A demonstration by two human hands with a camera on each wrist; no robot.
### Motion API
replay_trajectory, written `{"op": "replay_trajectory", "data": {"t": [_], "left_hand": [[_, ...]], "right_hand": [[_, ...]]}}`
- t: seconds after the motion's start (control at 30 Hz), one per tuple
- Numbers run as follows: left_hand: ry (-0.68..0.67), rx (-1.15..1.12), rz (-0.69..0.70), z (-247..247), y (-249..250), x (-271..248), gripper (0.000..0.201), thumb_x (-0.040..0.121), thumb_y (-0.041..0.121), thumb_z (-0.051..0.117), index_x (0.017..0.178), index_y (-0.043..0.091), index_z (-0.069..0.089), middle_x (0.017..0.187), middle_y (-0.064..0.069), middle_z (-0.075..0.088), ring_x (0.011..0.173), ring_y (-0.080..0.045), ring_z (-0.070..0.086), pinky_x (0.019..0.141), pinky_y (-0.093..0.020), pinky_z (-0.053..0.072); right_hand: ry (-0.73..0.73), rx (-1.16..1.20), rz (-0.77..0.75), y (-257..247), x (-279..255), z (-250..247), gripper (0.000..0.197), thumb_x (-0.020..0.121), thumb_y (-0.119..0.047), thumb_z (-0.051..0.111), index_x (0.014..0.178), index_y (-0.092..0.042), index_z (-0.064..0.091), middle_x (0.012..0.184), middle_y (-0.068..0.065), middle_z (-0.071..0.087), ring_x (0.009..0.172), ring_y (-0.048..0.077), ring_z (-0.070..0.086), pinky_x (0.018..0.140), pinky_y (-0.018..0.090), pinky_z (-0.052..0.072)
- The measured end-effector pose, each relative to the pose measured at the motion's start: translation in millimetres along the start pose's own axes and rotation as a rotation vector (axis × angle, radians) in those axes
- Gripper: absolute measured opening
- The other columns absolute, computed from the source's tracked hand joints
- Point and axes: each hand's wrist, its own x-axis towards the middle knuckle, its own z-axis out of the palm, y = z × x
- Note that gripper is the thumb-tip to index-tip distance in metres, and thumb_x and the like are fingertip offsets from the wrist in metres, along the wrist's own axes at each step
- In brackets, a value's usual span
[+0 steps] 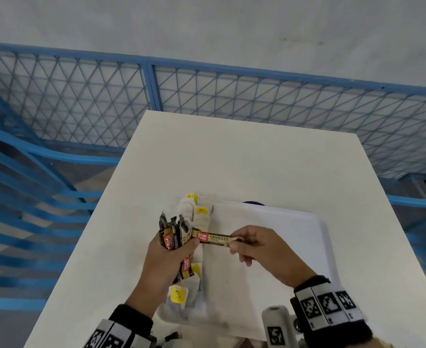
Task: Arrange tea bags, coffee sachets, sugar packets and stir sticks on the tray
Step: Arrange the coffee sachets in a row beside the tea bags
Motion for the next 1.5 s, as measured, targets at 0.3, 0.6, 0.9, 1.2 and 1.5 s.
{"op": "replay_trajectory", "data": {"t": [0.3,0.6,0.9,1.2,1.5], "left_hand": [[0.025,0.041,0.081,12.0,7.5,19.4,0.017,0.076,0.009,0.075,0.089,0.014,0.064,0.067,0.001,0.067,0.063,-0.015,0.063,0.064,-0.034,0.053],[0.035,0.013,0.037,0.4,-0.6,16.0,0.02,0.079,0.012,0.072,0.096,0.008,0.064,0.071,-0.001,0.067,0.064,-0.012,0.065,0.059,-0.027,0.052],[0.042,0.053,0.009,3.8,-5.9,15.3,0.025,0.078,0.016,0.073,0.101,0.009,0.065,0.071,0.003,0.067,0.059,-0.002,0.064,0.058,-0.023,0.048],[0.008,0.049,0.004,7.7,-5.8,12.4,0.025,0.078,0.013,0.072,0.102,0.014,0.064,0.073,0.007,0.069,0.062,0.001,0.065,0.054,-0.014,0.049],[-0.015,0.019,-0.013,5.7,-8.3,12.9,0.023,0.078,0.011,0.072,0.1,0.013,0.064,0.066,0.007,0.068,0.06,-0.004,0.064,0.052,-0.018,0.05]], "right_hand": [[0.386,0.426,0.097,14.9,40.8,-6.9,0.008,0.087,-0.004,0.06,0.091,-0.002,0.067,0.077,0.005,0.065,0.058,0.008,0.058,0.053,0.015,0.047],[0.571,0.078,0.192,38.0,88.0,-26.7,0.012,0.088,-0.005,0.058,0.08,-0.013,0.065,0.071,0.002,0.063,0.055,0.013,0.057,0.044,0.014,0.044],[0.68,-0.37,0.171,42.0,111.6,-26.8,0.022,0.085,-0.023,0.063,0.091,-0.002,0.063,0.085,0.003,0.059,0.08,0.019,0.052,0.073,0.025,0.041],[0.702,-0.236,0.149,47.8,116.0,-27.4,0.013,0.084,-0.016,0.064,0.081,-0.014,0.052,0.084,0.008,0.064,0.084,0.029,0.063,0.073,0.033,0.051],[0.644,-0.34,0.217,46.5,115.8,-42.5,0.013,0.087,-0.018,0.057,0.077,-0.012,0.062,0.079,0.007,0.063,0.08,0.026,0.06,0.079,0.038,0.052]]}}
